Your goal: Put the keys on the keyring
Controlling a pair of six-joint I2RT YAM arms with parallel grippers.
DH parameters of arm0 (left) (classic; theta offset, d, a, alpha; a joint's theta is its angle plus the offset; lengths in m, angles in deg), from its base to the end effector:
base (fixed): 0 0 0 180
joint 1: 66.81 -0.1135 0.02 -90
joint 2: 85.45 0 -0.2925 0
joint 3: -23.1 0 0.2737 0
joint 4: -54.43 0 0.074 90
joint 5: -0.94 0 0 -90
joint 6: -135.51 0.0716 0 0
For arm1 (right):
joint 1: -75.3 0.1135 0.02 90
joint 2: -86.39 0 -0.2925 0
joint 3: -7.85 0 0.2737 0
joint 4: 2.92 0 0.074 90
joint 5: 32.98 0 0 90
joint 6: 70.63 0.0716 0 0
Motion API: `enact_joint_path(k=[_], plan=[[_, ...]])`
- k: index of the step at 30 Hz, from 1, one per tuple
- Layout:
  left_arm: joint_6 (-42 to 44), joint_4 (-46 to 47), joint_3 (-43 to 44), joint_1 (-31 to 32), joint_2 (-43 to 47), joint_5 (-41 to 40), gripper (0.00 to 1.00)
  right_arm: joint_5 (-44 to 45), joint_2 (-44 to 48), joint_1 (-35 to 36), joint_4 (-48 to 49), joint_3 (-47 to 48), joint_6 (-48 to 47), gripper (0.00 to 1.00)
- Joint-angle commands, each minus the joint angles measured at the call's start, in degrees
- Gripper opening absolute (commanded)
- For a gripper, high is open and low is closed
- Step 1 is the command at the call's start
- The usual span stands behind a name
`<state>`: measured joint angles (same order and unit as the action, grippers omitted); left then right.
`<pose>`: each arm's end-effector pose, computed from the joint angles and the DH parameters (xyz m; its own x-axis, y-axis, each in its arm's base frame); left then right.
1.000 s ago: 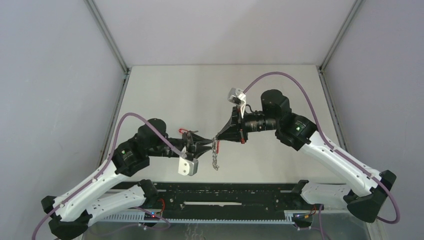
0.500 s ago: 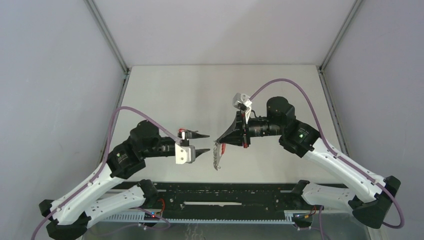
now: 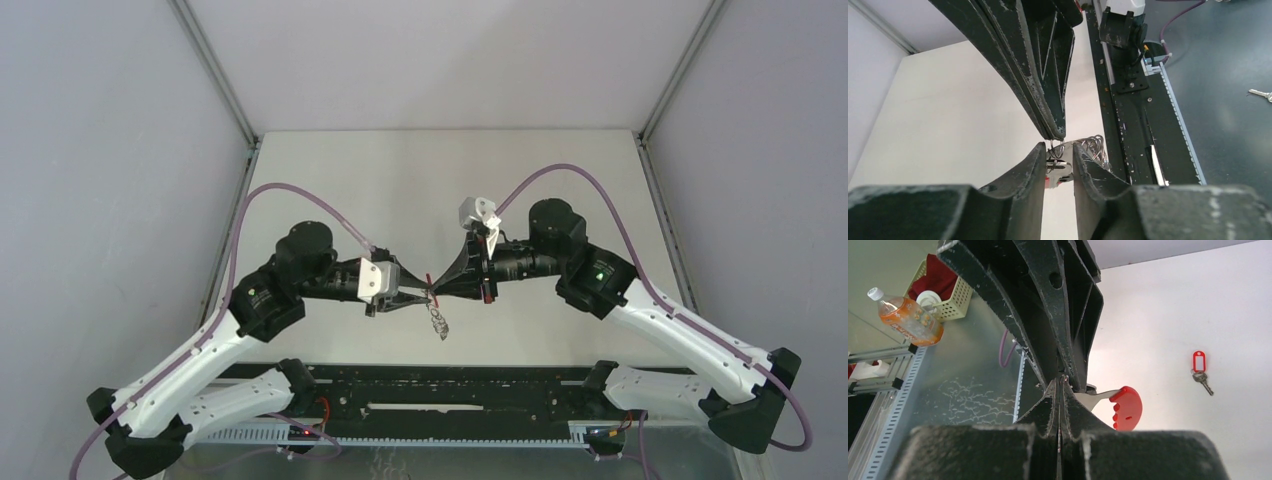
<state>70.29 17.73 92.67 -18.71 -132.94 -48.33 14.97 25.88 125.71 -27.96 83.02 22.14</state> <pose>0.0988 -0.1801 0.3996 0.2601 0.1857 -0.9476 0.9656 -0.0459 0.2560 0.1325 0.2355 0.4145 -0.1626 -0.1404 -0.9767 -0.9854 -0.0277 0.1681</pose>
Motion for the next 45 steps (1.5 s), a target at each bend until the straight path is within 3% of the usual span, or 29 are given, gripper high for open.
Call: enact_joint_path(k=[1, 4, 10, 14, 19, 26, 29, 34, 45], plan=[[-4.6, 0.8, 3.6, -1.4, 0.5, 5.0, 0.27, 0.6, 1.8, 1.0, 1.8, 0.2, -2.5, 0.0], [-5.6, 0.6, 3.3, -1.7, 0.6, 5.8, 0.22, 1.4, 2.2, 1.1, 1.3, 0.2, -2.6, 0.0], [-4.5, -1.4, 3.1, -1.9, 0.0, 5.0, 0.02, 2.2, 2.4, 1.6, 1.3, 0.1, -2.6, 0.0], [-4.2, -3.5, 4.0, -1.9, -0.8, 3.2, 0.0, 1.7, 2.7, 1.7, 0.6, 0.2, -3.6, 0.0], [-4.6, -5.3, 6.1, -1.9, -1.9, 1.7, 0.0, 4.2, 3.8, 0.7, -5.8, 2.1, -7.2, 0.35], [-4.3, -7.7, 8.8, -1.9, -3.8, 1.6, 0.0, 7.1, -4.5, 1.3, -27.5, 16.1, -17.1, 0.57], [-2.9, -9.6, 9.7, -1.9, -4.7, 1.5, 0.0, 9.0, -8.3, 2.2, -34.0, 21.3, -20.0, 0.55], [-0.4, -11.7, 10.8, -1.9, -5.2, 0.5, 0.0, 10.7, -12.3, 3.6, -39.9, 27.3, -22.7, 0.39], [0.7, -12.3, 10.9, -1.9, -5.2, -0.1, 0.0, 12.4, -16.2, 6.9, -44.2, 32.6, -24.1, 0.38]])
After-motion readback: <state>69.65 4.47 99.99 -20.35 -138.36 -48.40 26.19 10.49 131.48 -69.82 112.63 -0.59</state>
